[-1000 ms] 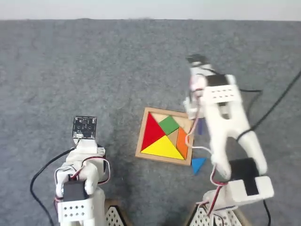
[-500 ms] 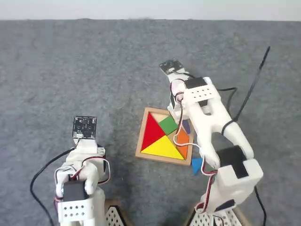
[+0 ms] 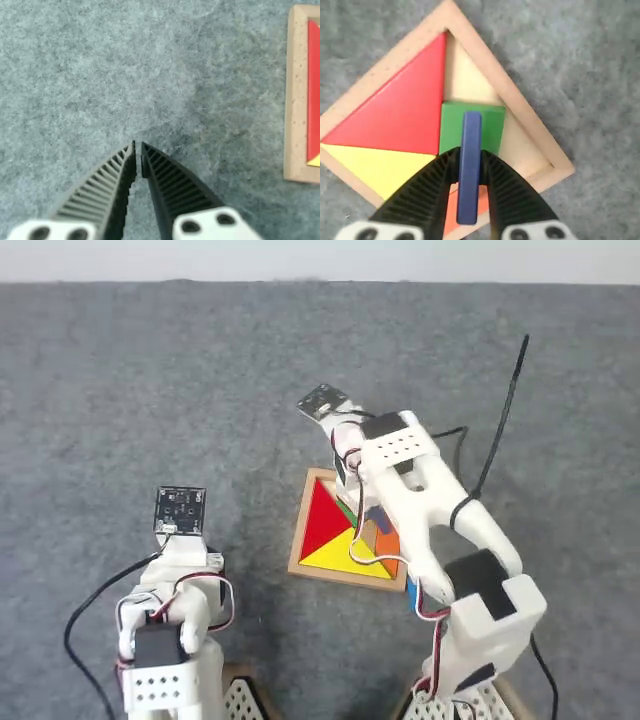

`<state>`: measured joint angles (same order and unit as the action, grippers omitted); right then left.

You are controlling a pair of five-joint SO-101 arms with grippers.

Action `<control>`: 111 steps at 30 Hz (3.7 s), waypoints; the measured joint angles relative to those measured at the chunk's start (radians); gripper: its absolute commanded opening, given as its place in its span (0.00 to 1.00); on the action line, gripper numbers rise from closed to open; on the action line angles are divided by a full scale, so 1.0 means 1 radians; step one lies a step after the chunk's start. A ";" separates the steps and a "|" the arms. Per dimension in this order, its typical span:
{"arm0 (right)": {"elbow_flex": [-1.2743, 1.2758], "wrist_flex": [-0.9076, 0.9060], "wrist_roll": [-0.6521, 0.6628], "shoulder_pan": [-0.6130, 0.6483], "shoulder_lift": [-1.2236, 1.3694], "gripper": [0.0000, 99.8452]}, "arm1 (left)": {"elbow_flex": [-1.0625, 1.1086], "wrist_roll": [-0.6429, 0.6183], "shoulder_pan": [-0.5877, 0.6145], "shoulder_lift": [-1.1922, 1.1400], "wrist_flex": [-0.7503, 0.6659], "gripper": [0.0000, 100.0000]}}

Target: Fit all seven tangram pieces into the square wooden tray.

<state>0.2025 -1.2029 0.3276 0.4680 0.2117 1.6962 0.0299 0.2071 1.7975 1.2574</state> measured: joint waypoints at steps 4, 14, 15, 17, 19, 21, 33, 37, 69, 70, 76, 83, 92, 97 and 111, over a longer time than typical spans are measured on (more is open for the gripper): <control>0.000 0.000 0.000 -0.008 0.000 0.01 | 0.000 0.000 0.000 0.000 0.000 0.02; 0.000 0.000 0.000 -0.012 0.000 0.08 | 0.000 0.000 0.000 0.000 0.000 0.02; 0.000 0.000 0.000 -0.014 0.000 0.10 | 0.000 0.000 0.000 0.000 0.000 0.02; 0.000 0.000 0.000 -0.015 0.000 0.12 | 0.000 0.000 0.000 0.000 0.000 0.02; 0.000 0.000 0.000 -0.014 0.000 0.12 | 0.000 0.000 0.000 0.000 0.000 0.02; 0.000 0.000 0.000 -0.012 0.000 0.12 | 0.000 0.000 0.000 0.000 0.000 0.02; -0.003 0.000 0.064 -0.063 0.000 0.12 | 0.000 0.000 0.000 0.000 0.000 0.02; -0.046 -0.002 0.114 -0.126 0.000 0.12 | 0.000 0.000 0.000 0.000 0.000 0.02; 0.687 -0.063 0.411 -0.204 -0.559 0.15 | 0.000 0.000 0.000 0.000 0.000 0.02; 0.694 -0.063 0.443 -0.204 -0.559 0.16 | 0.000 0.000 0.000 0.000 0.000 0.02; 0.723 -0.052 0.545 -0.204 -0.559 0.18 | 0.000 0.000 0.000 0.000 0.000 0.02; 0.783 0.044 0.549 -0.169 -0.517 0.19 | 0.000 0.000 0.000 0.000 0.000 0.02; 0.761 0.054 0.505 -0.155 -0.440 0.19 | 0.000 0.000 0.000 0.000 0.000 0.02; 0.761 0.054 0.516 -0.153 -0.439 0.28 | 0.000 0.000 0.000 0.000 0.000 0.02; 0.795 0.048 0.385 -0.106 -0.436 0.35 | 0.000 0.000 0.000 0.000 0.000 0.02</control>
<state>0.9973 -1.1554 0.7127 0.3621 -0.2240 1.6962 0.0299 0.2071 1.7975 1.2574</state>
